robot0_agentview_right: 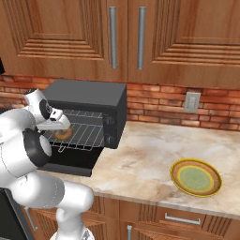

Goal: Pick up the bagel from the plate, place it on the toaster oven rack, close the door, and set the timer.

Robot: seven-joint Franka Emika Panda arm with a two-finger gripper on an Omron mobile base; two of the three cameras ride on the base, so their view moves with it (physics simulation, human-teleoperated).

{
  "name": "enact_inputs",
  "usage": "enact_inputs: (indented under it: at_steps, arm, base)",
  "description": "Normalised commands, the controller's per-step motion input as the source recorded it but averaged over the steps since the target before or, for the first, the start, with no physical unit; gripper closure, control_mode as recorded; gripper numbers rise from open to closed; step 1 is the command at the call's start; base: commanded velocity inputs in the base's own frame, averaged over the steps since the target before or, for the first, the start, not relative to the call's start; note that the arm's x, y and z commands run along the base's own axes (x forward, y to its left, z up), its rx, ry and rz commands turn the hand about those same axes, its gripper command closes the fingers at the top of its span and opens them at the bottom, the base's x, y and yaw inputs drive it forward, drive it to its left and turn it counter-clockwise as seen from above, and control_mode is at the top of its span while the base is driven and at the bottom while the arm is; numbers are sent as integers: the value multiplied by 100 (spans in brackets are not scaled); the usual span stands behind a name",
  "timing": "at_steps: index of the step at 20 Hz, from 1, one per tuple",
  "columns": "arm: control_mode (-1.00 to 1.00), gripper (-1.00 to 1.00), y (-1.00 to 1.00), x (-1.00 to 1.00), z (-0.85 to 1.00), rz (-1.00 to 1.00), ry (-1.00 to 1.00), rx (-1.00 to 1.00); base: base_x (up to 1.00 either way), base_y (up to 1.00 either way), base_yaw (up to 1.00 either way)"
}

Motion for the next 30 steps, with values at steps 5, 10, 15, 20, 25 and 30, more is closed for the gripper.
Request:
enact_inputs:
  at_steps: [5, 10, 15, 20, 25, 30]
  arm:
    - [-100, 100, 0, 12, -12, 3, -4, 7]
    - [-100, 100, 0, 24, -4, 1, 0, 5]
    - [-100, 100, 0, 26, -2, 0, -1, 1]
    - [-100, 100, 0, 21, -9, 0, -3, 0]
    - [-100, 100, 0, 18, -22, 0, -2, 0]
    - [-100, -100, 1, 7, -19, 0, -1, 0]
  base:
    - [0, 0, 0]
    - [0, 0, 0]
    - [0, 0, 0]
    - [0, 0, 0]
    - [0, 0, 0]
    - [0, 0, 0]
